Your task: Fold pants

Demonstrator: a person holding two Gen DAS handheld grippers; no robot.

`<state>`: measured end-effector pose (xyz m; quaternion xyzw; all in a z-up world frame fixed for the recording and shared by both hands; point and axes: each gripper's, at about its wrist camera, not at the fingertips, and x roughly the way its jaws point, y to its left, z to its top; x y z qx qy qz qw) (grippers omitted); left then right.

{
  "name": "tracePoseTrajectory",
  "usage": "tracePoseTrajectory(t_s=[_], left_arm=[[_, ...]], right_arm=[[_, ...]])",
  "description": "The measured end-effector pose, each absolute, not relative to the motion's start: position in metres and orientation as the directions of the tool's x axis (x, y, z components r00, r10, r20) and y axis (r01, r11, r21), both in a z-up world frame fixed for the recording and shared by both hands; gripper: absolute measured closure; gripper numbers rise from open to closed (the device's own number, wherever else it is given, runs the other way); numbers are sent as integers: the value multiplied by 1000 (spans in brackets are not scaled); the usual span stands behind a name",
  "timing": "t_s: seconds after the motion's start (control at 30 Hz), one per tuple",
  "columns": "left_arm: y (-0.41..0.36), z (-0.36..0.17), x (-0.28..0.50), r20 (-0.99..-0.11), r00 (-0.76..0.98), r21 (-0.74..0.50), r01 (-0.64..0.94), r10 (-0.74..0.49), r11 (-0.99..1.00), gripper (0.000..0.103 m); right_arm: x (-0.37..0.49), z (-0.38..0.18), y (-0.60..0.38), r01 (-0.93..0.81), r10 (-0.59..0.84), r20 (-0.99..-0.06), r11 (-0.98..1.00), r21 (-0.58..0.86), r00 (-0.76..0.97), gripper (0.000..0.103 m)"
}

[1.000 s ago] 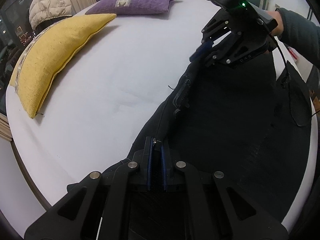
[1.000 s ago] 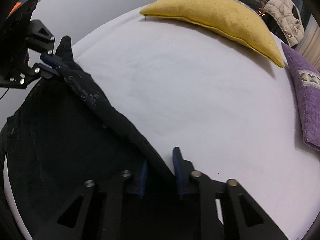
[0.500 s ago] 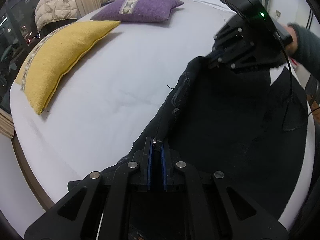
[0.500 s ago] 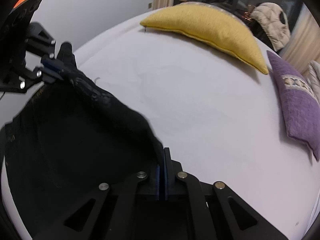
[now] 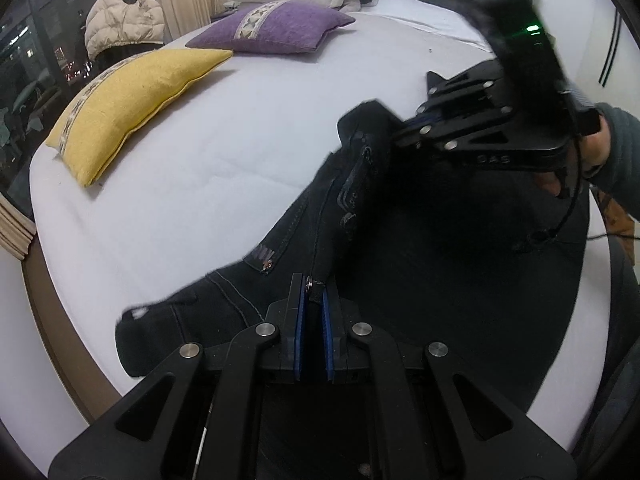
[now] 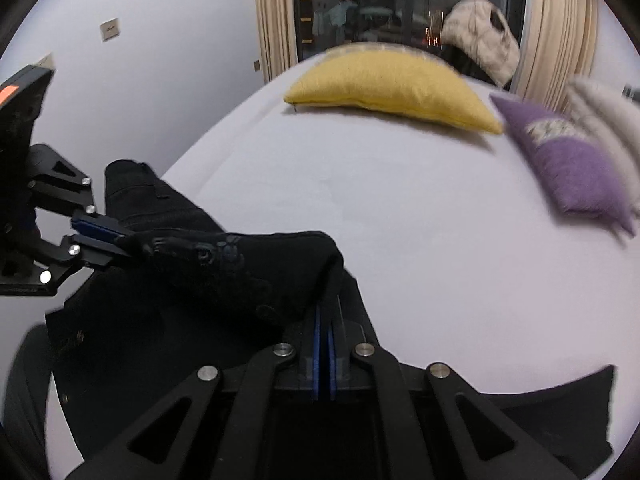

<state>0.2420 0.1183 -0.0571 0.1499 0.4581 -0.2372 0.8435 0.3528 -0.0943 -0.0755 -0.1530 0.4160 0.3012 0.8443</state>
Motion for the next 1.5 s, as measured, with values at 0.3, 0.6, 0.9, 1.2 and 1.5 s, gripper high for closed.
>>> tracePoseTrajectory(t_s=[0.3, 0.6, 0.9, 1.2, 1.5], left_arm=[[108, -84, 149, -846, 461, 40, 555, -268, 831, 97], [92, -109, 80, -875, 430, 106, 617, -222, 780, 97], [83, -122, 42, -877, 449, 207, 674, -170, 709, 97], [83, -133, 30, -883, 439, 231, 715, -167, 660, 97], [81, -146, 40, -884, 433, 209, 699, -173, 684, 93]], right_arm=[[229, -80, -107, -652, 317, -770, 741, -164, 553, 99], [146, -106, -96, -667, 222, -776, 676, -314, 590, 99], [92, -125, -82, -666, 142, -750, 586, -462, 646, 99], [70, -138, -84, -654, 96, -741, 554, -515, 664, 99], [59, -157, -81, -656, 63, -753, 542, -525, 655, 98]])
